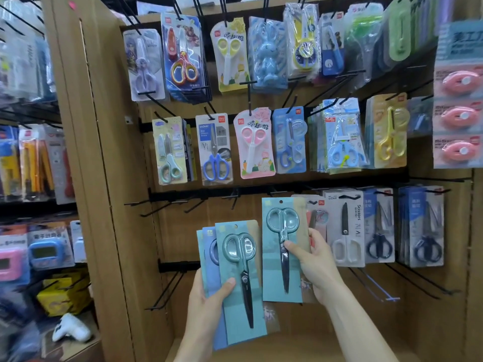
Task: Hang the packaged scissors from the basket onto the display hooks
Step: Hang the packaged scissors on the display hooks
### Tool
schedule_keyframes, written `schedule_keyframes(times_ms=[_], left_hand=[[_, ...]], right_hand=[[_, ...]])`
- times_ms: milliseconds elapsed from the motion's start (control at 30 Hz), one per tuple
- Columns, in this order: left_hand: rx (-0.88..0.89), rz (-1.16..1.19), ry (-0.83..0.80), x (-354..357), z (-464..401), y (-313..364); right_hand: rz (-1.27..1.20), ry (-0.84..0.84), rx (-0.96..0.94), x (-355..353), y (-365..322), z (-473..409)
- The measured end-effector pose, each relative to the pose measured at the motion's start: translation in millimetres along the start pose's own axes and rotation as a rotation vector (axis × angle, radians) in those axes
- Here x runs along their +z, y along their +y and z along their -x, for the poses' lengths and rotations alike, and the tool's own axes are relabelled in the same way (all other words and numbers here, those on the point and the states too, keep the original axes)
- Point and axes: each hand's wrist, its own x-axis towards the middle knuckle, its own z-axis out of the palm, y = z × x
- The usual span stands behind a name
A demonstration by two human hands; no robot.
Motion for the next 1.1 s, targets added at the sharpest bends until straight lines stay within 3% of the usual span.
schedule_keyframes(times_ms=[567, 1100], left_hand=[[-0.026, 0.029, 0.020, -16.3, -8.0, -4.2], [-0.081, 0.081, -0.031, 1.7, -12.1, -16.0]], right_hand=[[0.369, -0.013, 0.044, 6.8, 19.2, -60.8], [0.353, -0.001, 0.035, 14.7, 36.7, -82.8]])
